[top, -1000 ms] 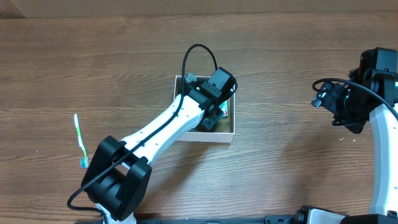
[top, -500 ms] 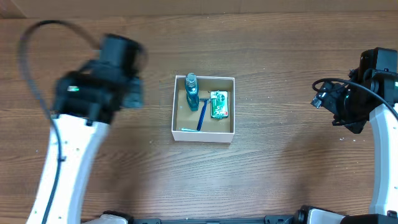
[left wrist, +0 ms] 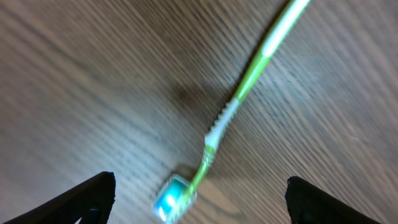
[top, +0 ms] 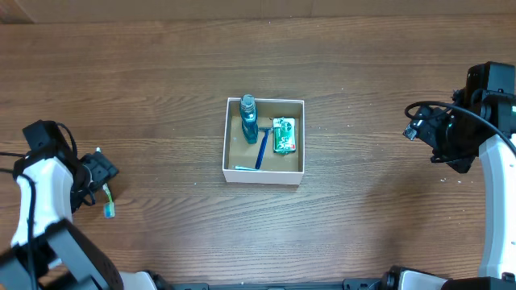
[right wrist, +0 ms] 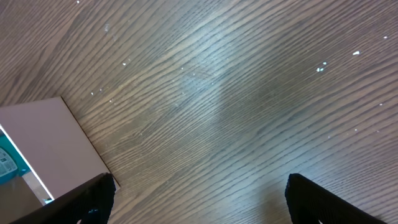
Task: Pack container
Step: 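Move the left gripper to the white toothbrush and grasp it, then carry the toothbrush over the box and release it inside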
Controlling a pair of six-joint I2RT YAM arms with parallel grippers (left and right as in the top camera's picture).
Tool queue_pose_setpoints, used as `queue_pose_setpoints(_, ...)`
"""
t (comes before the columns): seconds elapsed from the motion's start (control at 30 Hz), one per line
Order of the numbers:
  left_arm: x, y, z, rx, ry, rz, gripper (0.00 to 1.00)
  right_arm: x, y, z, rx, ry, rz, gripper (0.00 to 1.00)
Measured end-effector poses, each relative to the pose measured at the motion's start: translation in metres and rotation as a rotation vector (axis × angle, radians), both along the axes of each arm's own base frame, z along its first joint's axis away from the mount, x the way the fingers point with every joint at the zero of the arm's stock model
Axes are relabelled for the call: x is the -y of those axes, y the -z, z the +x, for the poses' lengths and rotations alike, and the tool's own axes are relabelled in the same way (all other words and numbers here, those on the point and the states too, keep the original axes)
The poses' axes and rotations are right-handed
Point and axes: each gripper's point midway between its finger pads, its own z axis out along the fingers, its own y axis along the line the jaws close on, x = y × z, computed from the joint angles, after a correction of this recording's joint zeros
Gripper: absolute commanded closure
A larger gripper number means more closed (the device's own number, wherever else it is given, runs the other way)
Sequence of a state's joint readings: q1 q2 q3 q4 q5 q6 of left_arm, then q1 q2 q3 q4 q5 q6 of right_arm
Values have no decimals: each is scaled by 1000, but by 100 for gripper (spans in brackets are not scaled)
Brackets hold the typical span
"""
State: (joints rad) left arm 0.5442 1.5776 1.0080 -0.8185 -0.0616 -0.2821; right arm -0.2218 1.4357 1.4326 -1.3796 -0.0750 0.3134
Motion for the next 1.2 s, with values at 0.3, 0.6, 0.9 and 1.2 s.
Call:
queue_pose_setpoints(0.3,1,58,11,-71,37,-79,26,0,0,0,0,0,0,10)
queue_pose_setpoints(0.6,-1,58,12,-71,55,-76,96,0,0,0,-1,0,0,10)
queue_pose_setpoints(0.9,28,37,21,-72,105,-194,96,0,0,0,0,0,-1,10)
queue_pose_setpoints(1.2,266,-158,101,545,1021,38,96,0,0,2,8,0,-2,10)
